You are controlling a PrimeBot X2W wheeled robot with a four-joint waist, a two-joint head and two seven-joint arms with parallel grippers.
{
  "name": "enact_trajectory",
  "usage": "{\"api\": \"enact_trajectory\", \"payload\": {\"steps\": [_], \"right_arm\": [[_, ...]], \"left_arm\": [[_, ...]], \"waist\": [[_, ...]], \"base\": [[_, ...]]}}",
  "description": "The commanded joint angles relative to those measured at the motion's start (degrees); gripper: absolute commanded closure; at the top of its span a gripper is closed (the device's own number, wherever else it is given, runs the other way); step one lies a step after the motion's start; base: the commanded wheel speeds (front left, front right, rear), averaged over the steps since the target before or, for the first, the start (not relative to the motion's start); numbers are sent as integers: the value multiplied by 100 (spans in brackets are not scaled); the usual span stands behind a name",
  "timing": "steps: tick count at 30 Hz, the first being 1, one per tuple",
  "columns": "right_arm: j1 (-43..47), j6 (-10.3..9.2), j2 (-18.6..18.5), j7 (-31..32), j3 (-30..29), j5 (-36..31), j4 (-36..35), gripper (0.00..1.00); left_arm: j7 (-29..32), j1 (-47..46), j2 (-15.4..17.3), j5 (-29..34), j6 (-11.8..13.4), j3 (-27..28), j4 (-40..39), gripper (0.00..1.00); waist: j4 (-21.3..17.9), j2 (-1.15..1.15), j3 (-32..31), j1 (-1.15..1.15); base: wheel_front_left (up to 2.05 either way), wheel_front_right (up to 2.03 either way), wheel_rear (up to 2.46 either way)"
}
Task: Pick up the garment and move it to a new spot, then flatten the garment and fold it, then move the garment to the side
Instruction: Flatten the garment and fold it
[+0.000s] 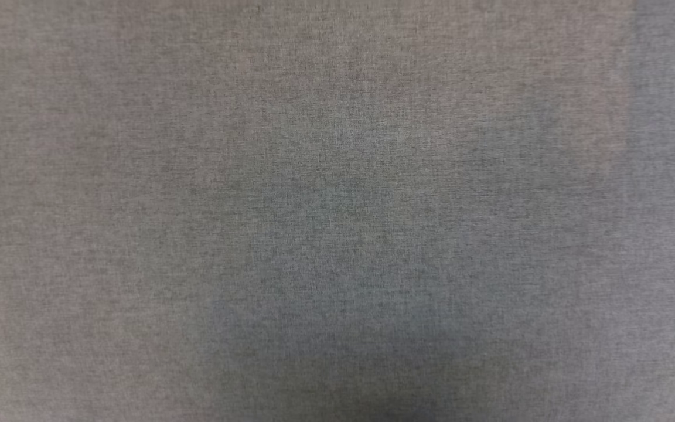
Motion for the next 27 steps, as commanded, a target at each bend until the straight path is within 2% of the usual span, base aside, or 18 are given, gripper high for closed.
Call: {"api": "enact_trajectory", "payload": {"steps": [1,6,10,18,27], "right_arm": [[-117,-12,-14,-160,-53,-108,170,100],[-259,-12,60,-702,50,-319,671,100],[-101,-12,133,-951,103,-59,962,100],[837,-12,-37,-1321,873,369,1037,100],[2690,-12,-249,-1379,1686,1252,804,100]], "left_arm": [[-186,-170,-14,43,-3,5,200,100],[-625,-129,-253,-19,-54,-137,813,100],[-746,470,-438,-206,-85,-200,906,100],[-767,2292,-692,-498,-102,-48,20,100],[-768,4795,-970,-723,-105,-149,-497,100]], "waist": [[47,0,269,-1],[170,0,353,-1],[259,0,293,-1],[392,0,-116,-1],[530,0,-1034,-1]], "base": [[0,0,0],[0,0,0],[0,0,0],[0,0,0],[0,0,0]]}}
